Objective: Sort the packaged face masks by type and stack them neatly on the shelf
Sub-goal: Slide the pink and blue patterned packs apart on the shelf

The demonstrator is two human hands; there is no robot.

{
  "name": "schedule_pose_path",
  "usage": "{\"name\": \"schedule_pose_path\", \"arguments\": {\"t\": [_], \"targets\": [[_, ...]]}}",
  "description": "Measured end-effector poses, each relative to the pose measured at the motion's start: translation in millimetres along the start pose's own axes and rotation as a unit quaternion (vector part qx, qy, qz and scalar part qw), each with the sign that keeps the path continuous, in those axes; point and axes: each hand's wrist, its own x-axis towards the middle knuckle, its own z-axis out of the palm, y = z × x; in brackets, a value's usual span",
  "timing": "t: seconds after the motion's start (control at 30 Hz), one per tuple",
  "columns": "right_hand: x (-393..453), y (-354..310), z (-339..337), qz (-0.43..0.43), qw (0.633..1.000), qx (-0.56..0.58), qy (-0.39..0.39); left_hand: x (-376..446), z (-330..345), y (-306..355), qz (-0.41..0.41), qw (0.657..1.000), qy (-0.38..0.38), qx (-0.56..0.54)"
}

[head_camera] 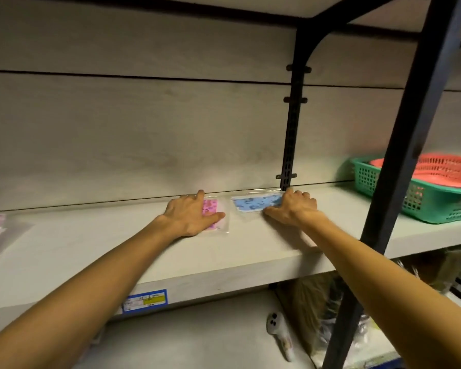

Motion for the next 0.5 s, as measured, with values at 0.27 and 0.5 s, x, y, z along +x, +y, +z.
{"name": "schedule_pose_path", "arguments": {"t": [0.27, 0.5], "targets": [[20.1, 8.3, 30.7, -0.043, 0.995, 0.067, 0.064, -9.1, 2.2, 2.6, -0.002, 0.991, 0.106, -0.079], [22.1, 6.5, 34.9, -0.170, 0.953, 0.219, 0.121, -26.6, -6.2, 0.8, 0.009, 0.976, 0.168, -0.136]]}}
